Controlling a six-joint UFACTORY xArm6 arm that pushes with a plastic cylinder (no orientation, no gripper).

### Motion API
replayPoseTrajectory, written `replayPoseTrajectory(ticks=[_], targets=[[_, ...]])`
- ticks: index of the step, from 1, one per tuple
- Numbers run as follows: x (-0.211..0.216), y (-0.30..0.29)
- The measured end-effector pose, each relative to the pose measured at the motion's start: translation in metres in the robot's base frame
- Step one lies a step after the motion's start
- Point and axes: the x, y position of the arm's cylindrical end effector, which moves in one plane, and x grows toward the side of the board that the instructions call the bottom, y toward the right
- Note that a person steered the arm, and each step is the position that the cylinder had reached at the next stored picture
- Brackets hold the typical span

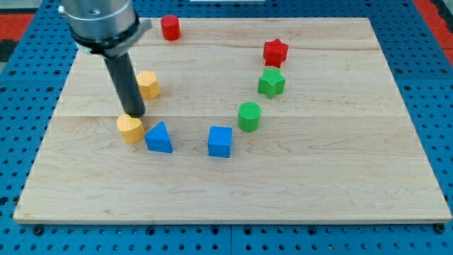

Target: Move the yellow blocks into the blue blocks

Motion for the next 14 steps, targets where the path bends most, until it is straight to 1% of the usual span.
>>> replayPoseTrajectory(ticks=[1,2,3,4,5,6,7,8,9,10,11,12,13,14], targets=[[0.0,-0.041],[0.035,-0.022],[0.058,0.013],[0.065,0.067],[0.065,0.083],[0.041,-0.007],[-0.009,-0.029],[-0.065,-0.026],[-0.081,0.023],[-0.045,0.07],[0.005,0.079],[-0.038,0.078],[-0.04,0.024],[0.002,0.01]])
